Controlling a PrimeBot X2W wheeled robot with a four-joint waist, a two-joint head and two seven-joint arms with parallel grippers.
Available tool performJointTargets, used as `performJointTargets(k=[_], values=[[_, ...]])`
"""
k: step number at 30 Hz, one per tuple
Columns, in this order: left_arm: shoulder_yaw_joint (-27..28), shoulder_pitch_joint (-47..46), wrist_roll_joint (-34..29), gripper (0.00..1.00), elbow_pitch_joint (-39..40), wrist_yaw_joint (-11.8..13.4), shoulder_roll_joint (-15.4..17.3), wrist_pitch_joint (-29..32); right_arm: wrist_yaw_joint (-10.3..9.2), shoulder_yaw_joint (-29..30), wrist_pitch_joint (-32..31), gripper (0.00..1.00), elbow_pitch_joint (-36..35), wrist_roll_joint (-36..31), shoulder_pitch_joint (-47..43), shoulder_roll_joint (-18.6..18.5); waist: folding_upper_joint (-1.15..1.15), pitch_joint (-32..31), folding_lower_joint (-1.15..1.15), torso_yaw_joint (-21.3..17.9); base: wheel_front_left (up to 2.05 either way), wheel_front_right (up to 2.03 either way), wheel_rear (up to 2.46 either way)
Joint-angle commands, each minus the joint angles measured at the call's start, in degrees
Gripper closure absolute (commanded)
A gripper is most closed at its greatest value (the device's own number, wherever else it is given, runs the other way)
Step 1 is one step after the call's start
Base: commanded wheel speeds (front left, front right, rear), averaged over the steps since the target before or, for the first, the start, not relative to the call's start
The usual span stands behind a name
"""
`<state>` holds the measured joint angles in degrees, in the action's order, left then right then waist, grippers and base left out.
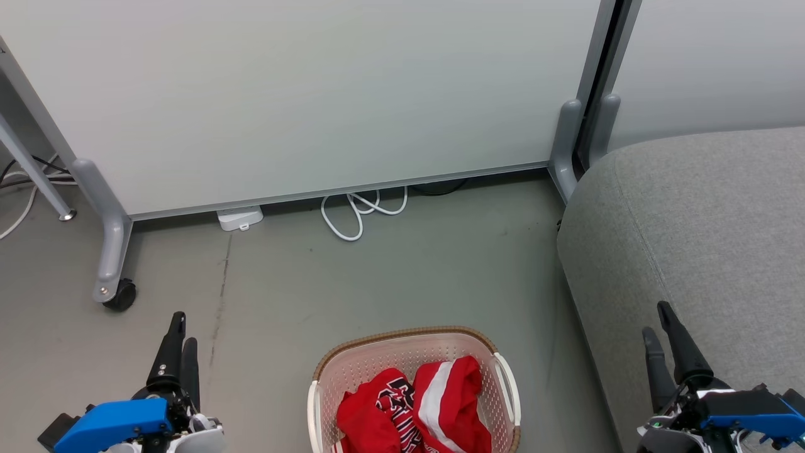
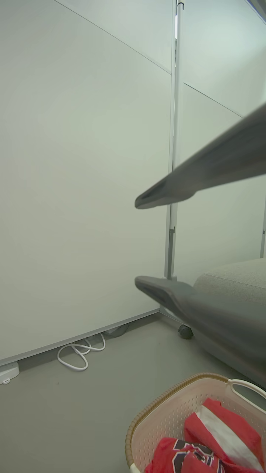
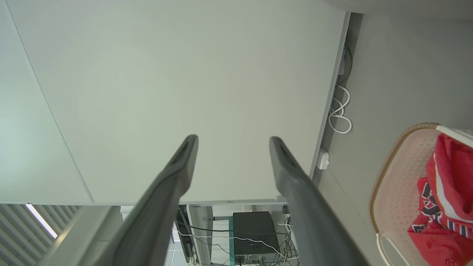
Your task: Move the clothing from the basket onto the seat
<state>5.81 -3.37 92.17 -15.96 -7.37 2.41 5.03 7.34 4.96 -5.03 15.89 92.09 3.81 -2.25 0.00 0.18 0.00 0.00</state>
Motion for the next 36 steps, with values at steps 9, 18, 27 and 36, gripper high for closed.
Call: performJointTargets(k=[9,18,27,36], values=[[-1.45,-1.31,-4.98,0.00,1.74,0.35,0.38,-2.75,0.07,-2.17,2.79,0.00,-0.98,-4.64,2.06,-0.27,0.00,0.04,0.00,0.03,0.00,0.00,0.00],[-2.90,-1.07,-15.15,0.00,3.29,1.92,0.42,-4.98,0.08,-3.67,5.01,0.00,-0.80,-12.44,2.62,-0.34,0.00,0.12,0.00,0.12,0.00,0.00,0.00],[-5.14,-0.81,-25.37,0.00,4.00,3.14,0.45,-7.01,0.10,-4.09,7.03,0.00,-1.09,-22.61,2.86,-0.40,0.00,0.21,0.00,0.27,0.00,0.00,0.00],[-7.26,-0.87,-35.57,0.00,4.04,3.85,0.47,-8.86,0.12,-4.52,8.87,0.00,-1.10,-32.17,3.18,-0.47,0.00,0.24,0.00,0.38,0.00,0.00,0.00]])
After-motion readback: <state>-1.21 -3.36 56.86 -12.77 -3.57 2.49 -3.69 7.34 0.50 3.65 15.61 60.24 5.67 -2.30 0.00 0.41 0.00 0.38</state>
